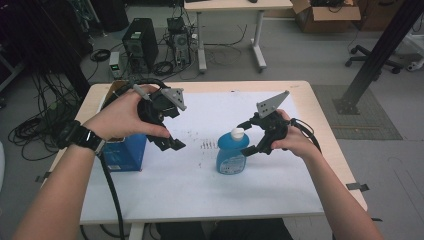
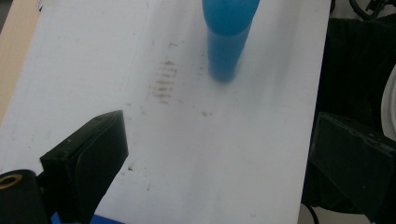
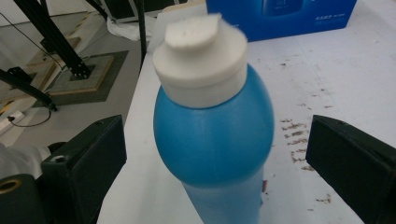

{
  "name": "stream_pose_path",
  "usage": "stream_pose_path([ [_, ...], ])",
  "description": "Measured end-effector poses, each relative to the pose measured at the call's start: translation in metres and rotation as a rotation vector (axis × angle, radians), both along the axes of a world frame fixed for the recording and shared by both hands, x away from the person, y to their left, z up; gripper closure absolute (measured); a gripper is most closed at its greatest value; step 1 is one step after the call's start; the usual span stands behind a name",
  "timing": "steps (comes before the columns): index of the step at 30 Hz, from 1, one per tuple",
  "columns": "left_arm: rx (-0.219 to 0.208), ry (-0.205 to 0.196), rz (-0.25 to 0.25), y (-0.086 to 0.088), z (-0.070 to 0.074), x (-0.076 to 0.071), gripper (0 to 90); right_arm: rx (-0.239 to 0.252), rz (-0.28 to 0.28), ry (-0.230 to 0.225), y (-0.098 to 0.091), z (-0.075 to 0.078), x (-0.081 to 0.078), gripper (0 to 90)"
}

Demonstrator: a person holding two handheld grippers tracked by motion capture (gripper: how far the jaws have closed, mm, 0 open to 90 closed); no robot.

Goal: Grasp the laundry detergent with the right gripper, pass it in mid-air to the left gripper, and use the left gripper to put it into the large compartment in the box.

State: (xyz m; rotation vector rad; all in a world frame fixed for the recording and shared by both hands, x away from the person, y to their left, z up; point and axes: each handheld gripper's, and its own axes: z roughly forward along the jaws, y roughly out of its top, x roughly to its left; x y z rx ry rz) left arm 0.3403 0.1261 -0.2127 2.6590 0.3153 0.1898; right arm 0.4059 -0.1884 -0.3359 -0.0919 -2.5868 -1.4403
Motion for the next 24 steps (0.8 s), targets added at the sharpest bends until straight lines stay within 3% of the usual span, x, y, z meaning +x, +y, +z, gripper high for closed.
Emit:
stream_pose_path([
  [10,0.003,0.004,-0.001,0.000,-0.002,0.001,4.6,0.025,-0.007,0.025,0.009,-0.023,-0.005,7.0],
  [24,0.000,0.004,-0.003,-0.001,-0.002,0.000,4.6,0.047,-0.015,0.035,0.017,-0.037,-0.008,14.1],
])
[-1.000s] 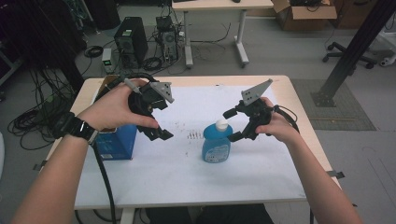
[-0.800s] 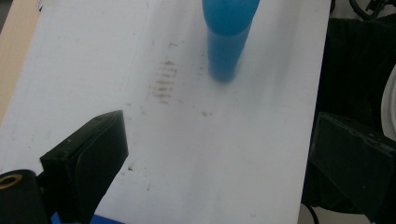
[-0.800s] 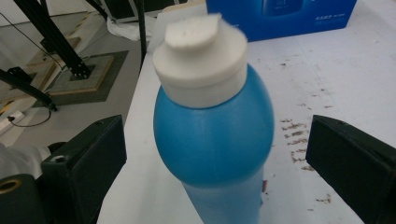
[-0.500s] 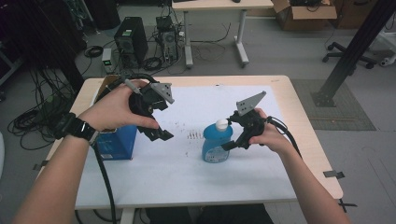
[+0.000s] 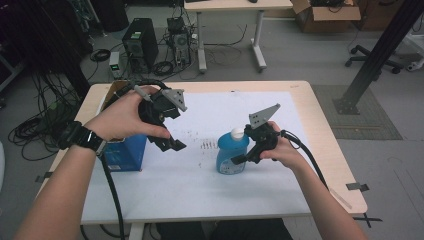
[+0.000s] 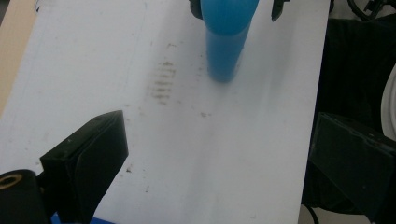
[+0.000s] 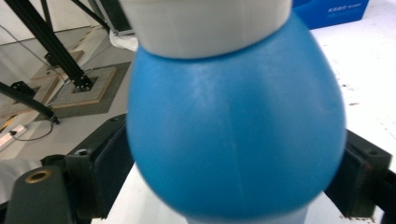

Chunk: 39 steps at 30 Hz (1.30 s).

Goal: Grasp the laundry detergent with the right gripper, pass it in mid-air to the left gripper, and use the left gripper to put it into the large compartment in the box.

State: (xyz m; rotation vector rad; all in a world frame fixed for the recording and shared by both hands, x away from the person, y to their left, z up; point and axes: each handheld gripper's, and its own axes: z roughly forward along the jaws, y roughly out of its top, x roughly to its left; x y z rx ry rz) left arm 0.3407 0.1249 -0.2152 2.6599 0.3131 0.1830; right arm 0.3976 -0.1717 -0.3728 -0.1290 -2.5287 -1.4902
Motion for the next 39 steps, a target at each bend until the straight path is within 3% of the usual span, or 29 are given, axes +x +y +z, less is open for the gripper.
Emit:
stream_pose_path([
  [11,-0.004,-0.007,0.001,0.0003,0.0023,-0.0017,4.7,0.005,0.011,-0.017,0.0028,-0.0019,-0.0002,23.7],
  [39,-0.001,-0.013,0.002,0.0001,0.0051,-0.0021,4.7,0.009,-0.011,-0.030,0.0016,-0.0021,0.0023,27.5],
])
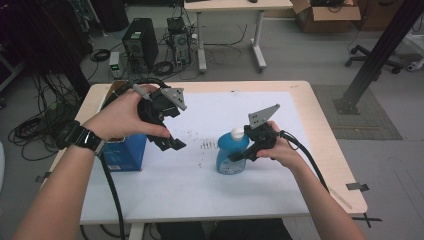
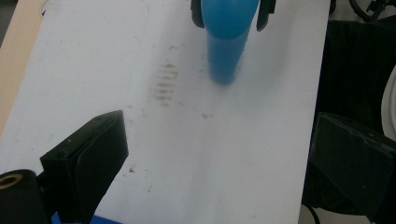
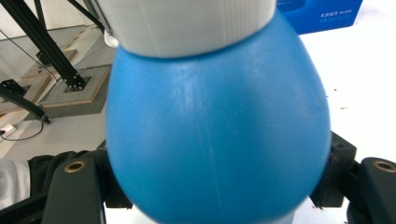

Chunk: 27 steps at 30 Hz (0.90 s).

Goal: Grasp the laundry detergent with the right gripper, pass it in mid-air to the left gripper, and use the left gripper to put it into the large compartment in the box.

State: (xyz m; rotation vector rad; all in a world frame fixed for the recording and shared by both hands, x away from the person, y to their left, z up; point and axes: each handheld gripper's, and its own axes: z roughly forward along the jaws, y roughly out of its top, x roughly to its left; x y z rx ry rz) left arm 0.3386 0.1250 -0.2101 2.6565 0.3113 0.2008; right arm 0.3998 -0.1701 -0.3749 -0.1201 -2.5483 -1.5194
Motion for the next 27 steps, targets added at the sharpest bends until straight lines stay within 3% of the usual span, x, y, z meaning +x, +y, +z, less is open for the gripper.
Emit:
stream_pose_path([
  [27,-0.003,-0.007,0.008,0.0018,0.0018,-0.0003,4.7,-0.006,-0.006,-0.006,0.0018,-0.0023,-0.0008,31.3],
])
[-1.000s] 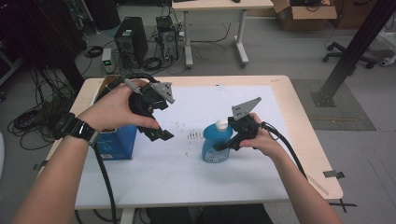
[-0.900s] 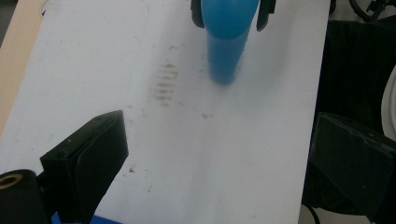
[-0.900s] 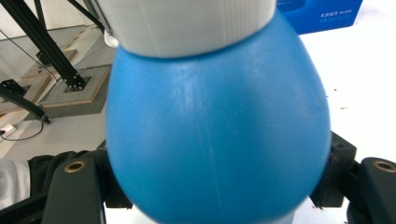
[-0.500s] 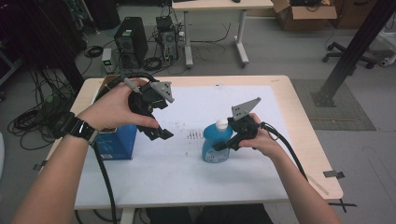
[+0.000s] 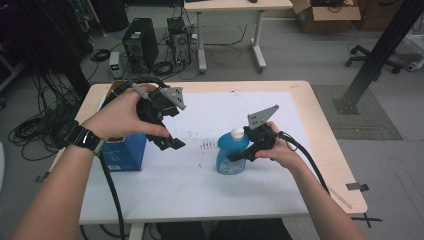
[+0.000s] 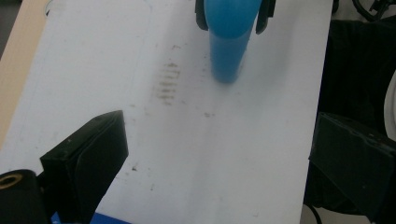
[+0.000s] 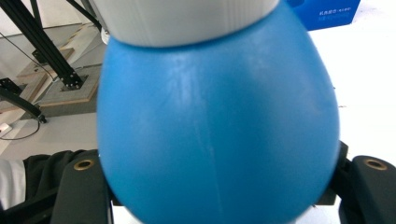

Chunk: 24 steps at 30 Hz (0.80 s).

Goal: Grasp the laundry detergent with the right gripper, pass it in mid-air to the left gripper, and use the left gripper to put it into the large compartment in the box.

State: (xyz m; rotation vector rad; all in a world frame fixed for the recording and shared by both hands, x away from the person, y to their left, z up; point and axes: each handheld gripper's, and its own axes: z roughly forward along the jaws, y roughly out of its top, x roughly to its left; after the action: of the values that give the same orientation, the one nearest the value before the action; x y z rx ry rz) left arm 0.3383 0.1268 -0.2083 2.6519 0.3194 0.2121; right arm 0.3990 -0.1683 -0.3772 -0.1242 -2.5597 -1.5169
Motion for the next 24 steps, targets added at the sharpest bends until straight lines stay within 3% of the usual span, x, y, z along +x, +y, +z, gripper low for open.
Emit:
stream_pose_path([
  [24,0.000,-0.010,-0.002,-0.0023,0.0037,-0.0004,4.7,0.010,-0.009,-0.025,-0.0012,-0.0007,-0.0020,38.5],
])
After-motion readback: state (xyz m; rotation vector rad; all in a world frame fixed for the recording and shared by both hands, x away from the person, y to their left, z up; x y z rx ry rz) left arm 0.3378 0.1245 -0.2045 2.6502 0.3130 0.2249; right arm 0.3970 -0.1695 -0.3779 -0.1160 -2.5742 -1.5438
